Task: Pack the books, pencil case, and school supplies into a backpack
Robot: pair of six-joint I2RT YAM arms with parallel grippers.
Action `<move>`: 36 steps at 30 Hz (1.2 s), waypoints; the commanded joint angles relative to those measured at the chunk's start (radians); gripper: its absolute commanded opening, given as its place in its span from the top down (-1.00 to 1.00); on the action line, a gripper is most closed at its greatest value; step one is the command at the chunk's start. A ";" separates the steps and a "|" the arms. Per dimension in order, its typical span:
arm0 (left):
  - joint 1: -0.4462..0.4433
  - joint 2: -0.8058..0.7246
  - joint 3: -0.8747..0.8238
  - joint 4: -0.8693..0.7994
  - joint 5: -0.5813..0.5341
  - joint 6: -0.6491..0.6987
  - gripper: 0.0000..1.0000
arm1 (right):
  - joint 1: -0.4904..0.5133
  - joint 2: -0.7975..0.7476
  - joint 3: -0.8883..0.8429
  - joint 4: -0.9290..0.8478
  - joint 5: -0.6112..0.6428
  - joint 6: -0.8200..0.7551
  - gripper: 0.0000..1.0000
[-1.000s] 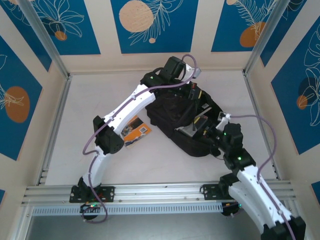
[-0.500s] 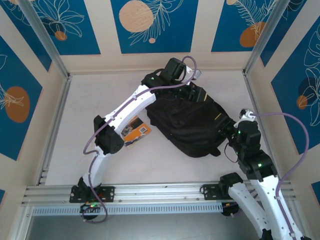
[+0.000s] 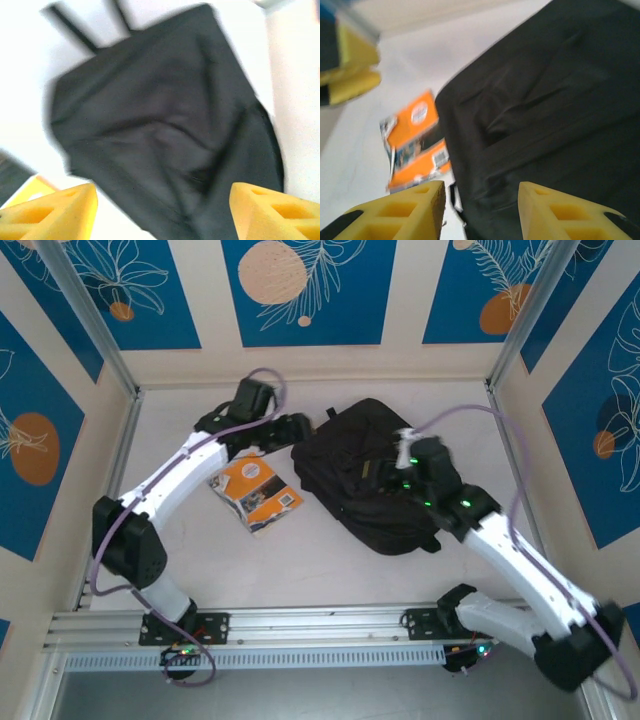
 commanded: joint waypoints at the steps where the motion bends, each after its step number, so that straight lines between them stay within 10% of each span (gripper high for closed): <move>1: 0.095 -0.032 -0.242 0.067 -0.026 -0.219 -0.40 | 0.103 0.153 0.109 0.021 -0.059 -0.081 0.13; 11: 0.156 -0.040 -0.427 0.017 -0.081 -0.245 -0.34 | 0.183 0.517 0.268 0.057 -0.101 -0.020 0.13; 36: 0.109 -0.156 -0.537 -0.156 0.089 -0.379 -0.22 | 0.167 0.457 0.124 0.111 -0.049 0.032 0.13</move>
